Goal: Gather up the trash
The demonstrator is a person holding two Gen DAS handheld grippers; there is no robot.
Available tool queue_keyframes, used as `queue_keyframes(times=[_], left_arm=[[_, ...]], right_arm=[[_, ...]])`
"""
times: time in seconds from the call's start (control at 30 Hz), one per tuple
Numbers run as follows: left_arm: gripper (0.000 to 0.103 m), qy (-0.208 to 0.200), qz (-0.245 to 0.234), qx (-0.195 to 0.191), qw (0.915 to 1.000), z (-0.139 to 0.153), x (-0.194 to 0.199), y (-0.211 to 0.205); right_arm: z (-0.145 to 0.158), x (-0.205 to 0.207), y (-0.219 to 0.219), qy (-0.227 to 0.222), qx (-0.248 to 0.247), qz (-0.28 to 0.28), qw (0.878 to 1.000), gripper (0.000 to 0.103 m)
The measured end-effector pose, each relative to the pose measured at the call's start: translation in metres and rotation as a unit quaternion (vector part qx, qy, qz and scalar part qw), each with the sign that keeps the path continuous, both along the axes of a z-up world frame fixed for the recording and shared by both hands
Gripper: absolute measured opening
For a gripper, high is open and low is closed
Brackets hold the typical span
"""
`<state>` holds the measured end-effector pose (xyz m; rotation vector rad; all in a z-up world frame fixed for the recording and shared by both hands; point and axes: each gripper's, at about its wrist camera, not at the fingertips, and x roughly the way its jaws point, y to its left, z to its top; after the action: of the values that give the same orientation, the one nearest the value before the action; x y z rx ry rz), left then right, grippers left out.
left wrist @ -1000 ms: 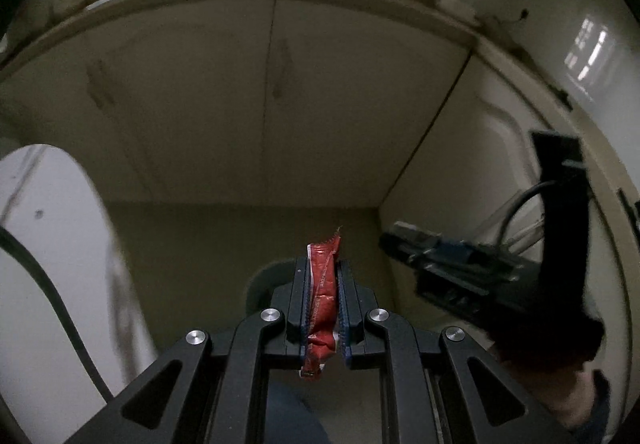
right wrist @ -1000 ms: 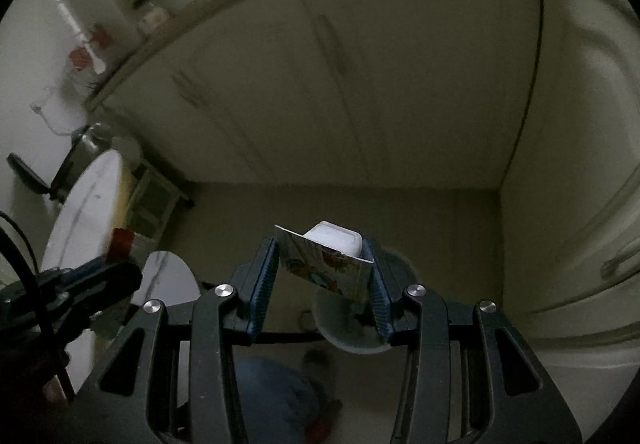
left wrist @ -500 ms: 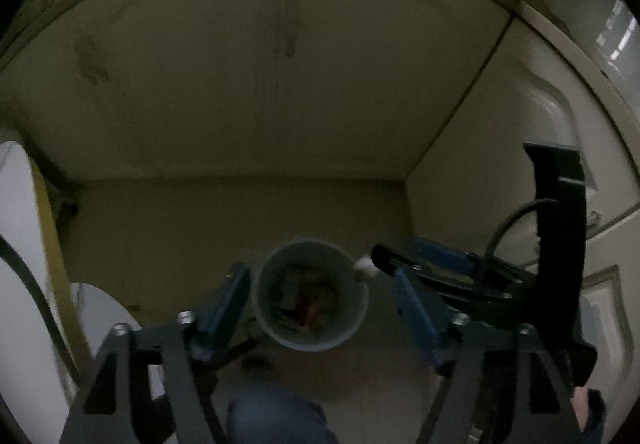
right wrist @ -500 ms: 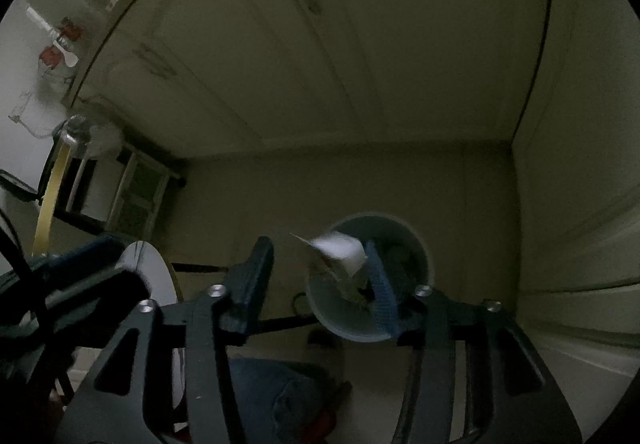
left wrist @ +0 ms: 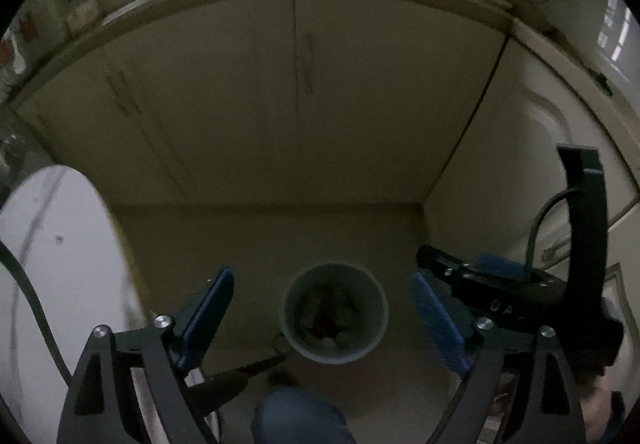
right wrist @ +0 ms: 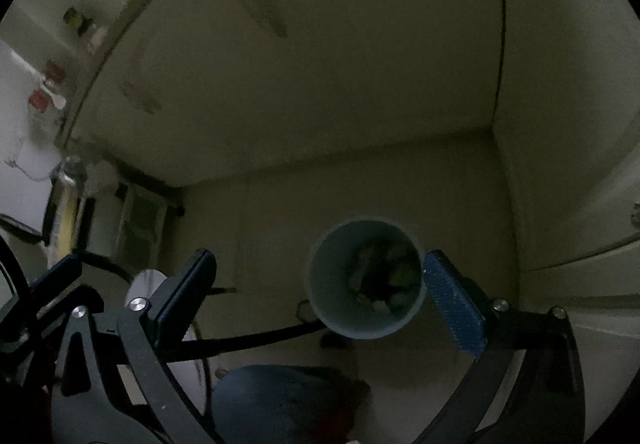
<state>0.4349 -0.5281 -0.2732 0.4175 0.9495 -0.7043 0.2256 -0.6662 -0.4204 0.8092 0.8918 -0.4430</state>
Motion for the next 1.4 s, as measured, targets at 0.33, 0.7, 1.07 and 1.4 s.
queue_keyframes(times=[0.33, 0.7, 1.07, 1.4], left_arm=[[0.095, -0.074, 0.044, -0.064, 0.9942, 0.068, -0.050, 0.094], [0.101, -0.153, 0.157, -0.130, 0.9670, 0.136, -0.123, 0.259], [0.102, -0.238, 0.263, -0.143, 0.9240, 0.170, -0.242, 0.398], [0.102, -0.281, 0.327, -0.146, 0.8904, 0.172, -0.343, 0.433]], right_arm=[[0.095, -0.018, 0.047, -0.065, -0.063, -0.002, 0.996, 0.103], [0.220, -0.017, 0.175, -0.159, -0.154, 0.082, 0.972, 0.103], [0.301, -0.022, 0.350, -0.242, -0.247, 0.181, 0.920, 0.103], [0.322, -0.039, 0.442, -0.264, -0.314, 0.216, 0.886, 0.103]])
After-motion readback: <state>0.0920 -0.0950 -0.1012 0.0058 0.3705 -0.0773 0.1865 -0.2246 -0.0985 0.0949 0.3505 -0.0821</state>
